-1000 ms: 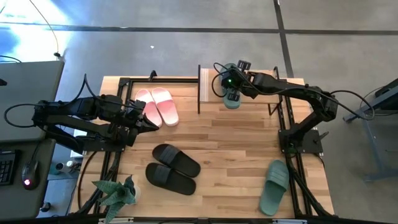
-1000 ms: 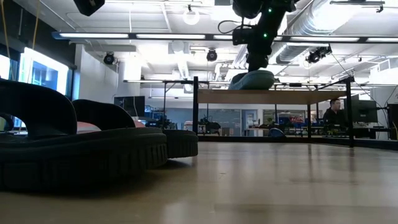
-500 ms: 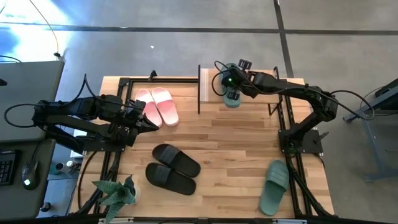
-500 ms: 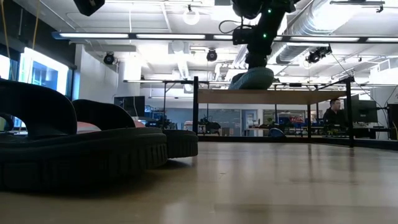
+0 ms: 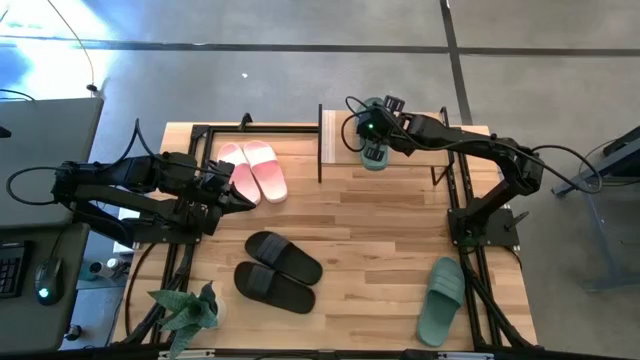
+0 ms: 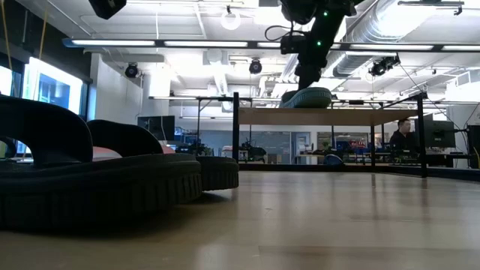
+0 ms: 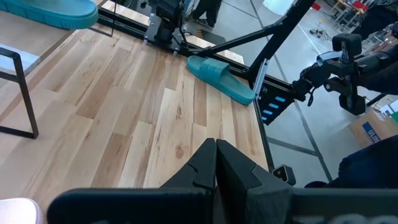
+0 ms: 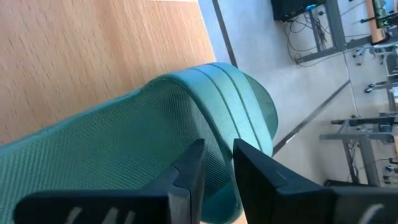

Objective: Pick and place slides into the shelf
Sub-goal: Put the green slide on to the shelf

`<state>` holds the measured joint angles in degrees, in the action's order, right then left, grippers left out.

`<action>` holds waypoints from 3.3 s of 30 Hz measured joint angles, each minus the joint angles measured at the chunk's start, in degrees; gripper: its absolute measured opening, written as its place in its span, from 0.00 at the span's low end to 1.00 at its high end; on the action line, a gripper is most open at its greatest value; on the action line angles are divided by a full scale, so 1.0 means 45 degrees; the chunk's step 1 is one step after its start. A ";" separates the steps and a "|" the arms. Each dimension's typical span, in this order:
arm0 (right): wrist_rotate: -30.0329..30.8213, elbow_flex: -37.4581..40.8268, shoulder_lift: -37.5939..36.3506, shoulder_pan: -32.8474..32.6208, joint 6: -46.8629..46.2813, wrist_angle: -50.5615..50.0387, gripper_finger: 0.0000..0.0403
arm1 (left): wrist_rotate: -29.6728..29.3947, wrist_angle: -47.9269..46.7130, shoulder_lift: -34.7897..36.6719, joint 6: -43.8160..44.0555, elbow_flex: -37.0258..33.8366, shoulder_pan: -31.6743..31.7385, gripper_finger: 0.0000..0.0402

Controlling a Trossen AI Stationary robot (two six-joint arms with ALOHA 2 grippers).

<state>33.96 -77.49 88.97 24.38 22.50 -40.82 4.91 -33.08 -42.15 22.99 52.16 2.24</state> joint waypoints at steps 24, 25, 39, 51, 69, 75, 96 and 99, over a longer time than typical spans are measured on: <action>-0.1768 -0.0005 -0.0454 -0.0095 -0.0468 -0.0483 0.21 | 0.0000 0.0002 0.0000 -0.0001 0.0000 0.0001 0.00; -0.1787 -0.0005 -0.0642 -0.0171 -0.0461 -0.0621 0.21 | 0.0000 0.0000 0.0000 0.0000 0.0000 0.0000 0.00; -0.6997 -0.1947 -0.5770 -0.3473 -0.6581 -0.5077 0.21 | 0.0000 0.0000 0.0000 -0.0001 0.0000 -0.0004 0.00; -0.9414 -0.2914 -0.8111 -0.7248 -1.7088 -0.9194 0.21 | 0.0000 0.0000 0.0000 -0.0001 0.0000 -0.0001 0.00; -0.8361 -0.1760 -0.2551 -1.4920 -2.4984 -1.0995 0.21 | 0.0000 0.0000 0.0000 0.0000 0.0000 0.0000 0.00; -1.0244 -0.1758 -0.0521 -1.6781 -2.6534 -1.0924 0.21 | 0.0000 0.0000 0.0000 -0.0001 0.0000 0.0001 0.00; -0.8327 -0.1758 0.3944 -1.8530 -2.7287 -1.0933 0.21 | 0.0000 0.0000 0.0001 0.0000 0.0000 -0.0003 0.00; -0.8399 -0.1758 0.4304 -1.8530 -2.7001 -1.0931 0.21 | 0.0000 0.0004 0.0000 0.0000 0.0000 0.0000 0.00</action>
<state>-3.83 -85.41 108.34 -59.00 -99.00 -90.01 4.91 -33.06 -42.15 22.98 52.16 2.24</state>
